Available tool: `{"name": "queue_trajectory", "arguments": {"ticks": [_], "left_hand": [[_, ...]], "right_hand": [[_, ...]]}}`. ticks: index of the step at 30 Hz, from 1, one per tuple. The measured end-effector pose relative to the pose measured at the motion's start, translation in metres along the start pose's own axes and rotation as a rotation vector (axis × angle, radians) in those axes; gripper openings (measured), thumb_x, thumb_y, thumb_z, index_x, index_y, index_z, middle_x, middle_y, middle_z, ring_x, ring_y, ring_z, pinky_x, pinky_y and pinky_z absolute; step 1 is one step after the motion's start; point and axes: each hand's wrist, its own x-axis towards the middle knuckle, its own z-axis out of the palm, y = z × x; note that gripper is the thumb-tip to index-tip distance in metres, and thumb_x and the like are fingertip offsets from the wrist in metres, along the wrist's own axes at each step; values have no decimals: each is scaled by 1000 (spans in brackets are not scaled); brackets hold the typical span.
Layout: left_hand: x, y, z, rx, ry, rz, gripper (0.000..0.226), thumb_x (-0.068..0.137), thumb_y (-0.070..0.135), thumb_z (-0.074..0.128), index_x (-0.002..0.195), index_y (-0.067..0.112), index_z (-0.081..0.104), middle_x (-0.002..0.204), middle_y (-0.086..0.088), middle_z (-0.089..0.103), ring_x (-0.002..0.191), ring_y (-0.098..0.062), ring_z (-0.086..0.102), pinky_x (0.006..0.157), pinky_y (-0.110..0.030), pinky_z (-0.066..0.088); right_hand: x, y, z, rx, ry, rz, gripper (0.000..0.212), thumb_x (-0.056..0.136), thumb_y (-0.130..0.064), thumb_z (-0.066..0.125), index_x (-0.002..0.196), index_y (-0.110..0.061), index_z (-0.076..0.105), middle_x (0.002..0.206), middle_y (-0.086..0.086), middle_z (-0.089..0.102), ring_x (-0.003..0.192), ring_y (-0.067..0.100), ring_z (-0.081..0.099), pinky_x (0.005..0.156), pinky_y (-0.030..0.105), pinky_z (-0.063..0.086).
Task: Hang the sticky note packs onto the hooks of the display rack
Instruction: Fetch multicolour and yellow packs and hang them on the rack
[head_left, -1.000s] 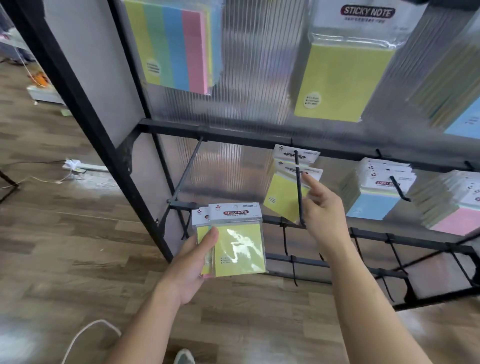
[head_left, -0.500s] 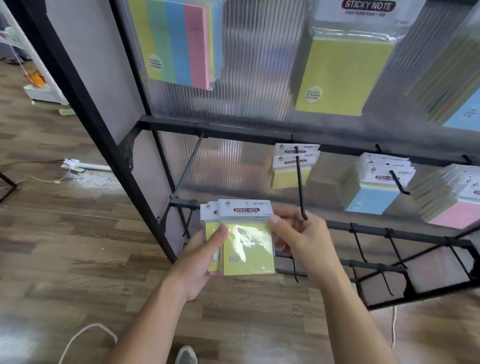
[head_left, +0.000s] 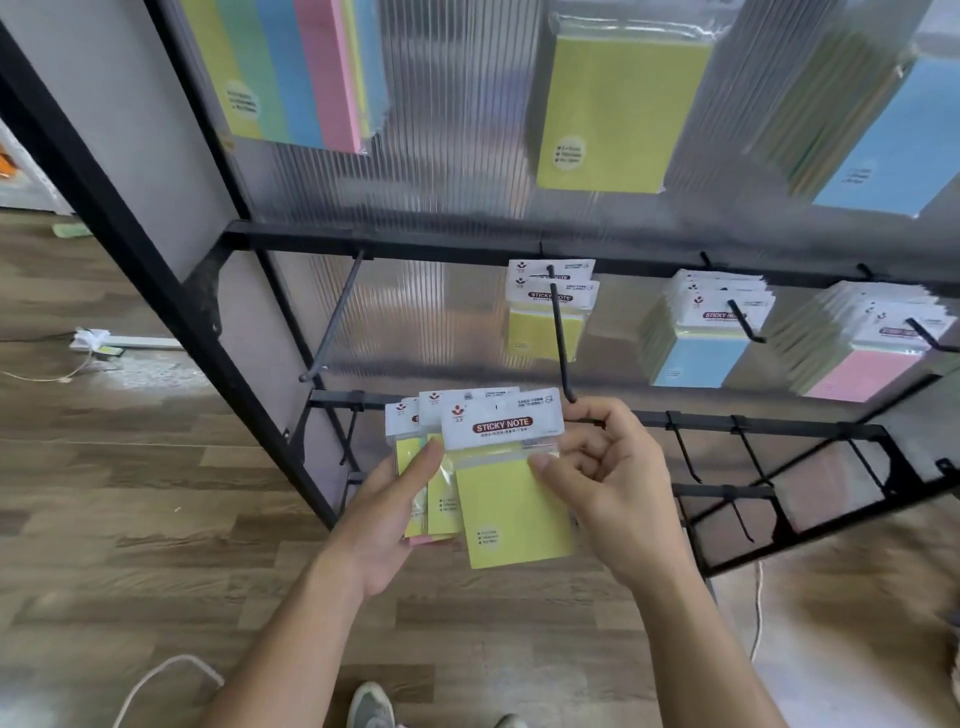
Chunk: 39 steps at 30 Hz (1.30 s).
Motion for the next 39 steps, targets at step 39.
{"name": "queue_trajectory", "arguments": {"ticks": [39], "left_hand": [[-6,12,-14,-33,79,60,52,71,46,63,118,26,63,109,-4,75,93,-23,71,73,-38,56]], "right_hand": [[56,13,-10,-454,217,-19,38,93,-3,49,124,-23,60,96,2,61,72,4,50,66,6,40]]}}
